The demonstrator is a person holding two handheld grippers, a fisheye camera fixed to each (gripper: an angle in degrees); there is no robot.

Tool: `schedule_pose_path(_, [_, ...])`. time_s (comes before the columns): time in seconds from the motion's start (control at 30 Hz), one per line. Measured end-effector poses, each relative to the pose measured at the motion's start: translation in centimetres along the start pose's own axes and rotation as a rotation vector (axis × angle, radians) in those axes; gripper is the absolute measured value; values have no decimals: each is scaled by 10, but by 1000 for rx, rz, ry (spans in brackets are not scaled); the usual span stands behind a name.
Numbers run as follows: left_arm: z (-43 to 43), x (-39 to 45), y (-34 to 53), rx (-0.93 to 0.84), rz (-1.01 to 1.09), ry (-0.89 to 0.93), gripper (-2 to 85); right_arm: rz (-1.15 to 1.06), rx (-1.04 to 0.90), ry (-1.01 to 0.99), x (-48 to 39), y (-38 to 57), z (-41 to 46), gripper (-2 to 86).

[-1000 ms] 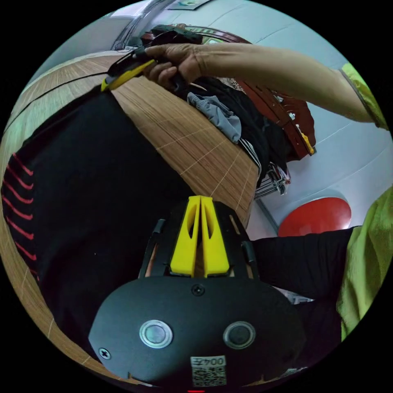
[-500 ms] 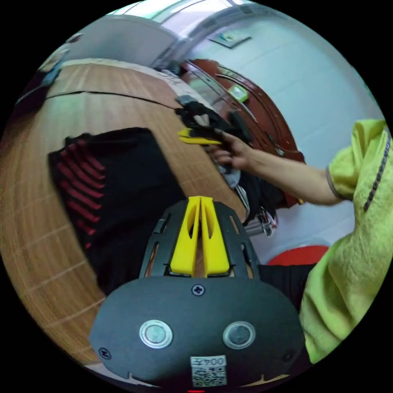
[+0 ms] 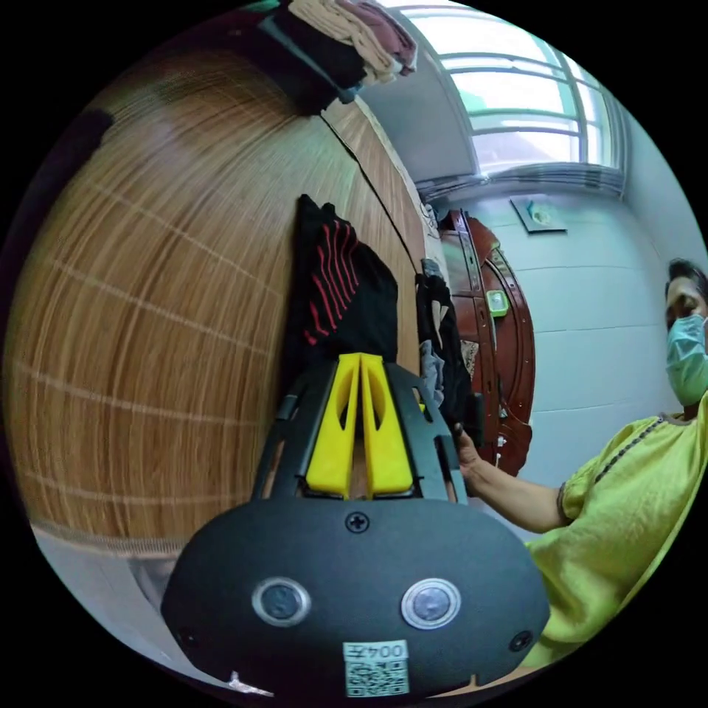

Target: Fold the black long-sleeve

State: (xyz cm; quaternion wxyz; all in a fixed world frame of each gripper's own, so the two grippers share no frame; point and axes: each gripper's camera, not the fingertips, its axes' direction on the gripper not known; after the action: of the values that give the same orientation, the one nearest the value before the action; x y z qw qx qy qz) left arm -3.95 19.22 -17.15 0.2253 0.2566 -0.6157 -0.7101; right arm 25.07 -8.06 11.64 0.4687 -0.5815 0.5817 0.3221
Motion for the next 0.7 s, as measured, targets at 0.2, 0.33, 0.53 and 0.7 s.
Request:
schedule_pose_path(0.2, [3,-8,38,-80,-119,29,56,26,-20,-116,4,-4,28,100])
schedule_pose_path(0.33, [23,-18,45,-81,-204,85,104,93,-45,-176,6,-12,41,75])
schedule_pose_path(0.53, [50,-29,53,-70,-331,189,172,296,-93,-292,-17,-21,19,63])
schedule_pose_path(0.7, [77,-24,62,30,-384,313,224,276,-122,-334,-50,-28,-1,62])
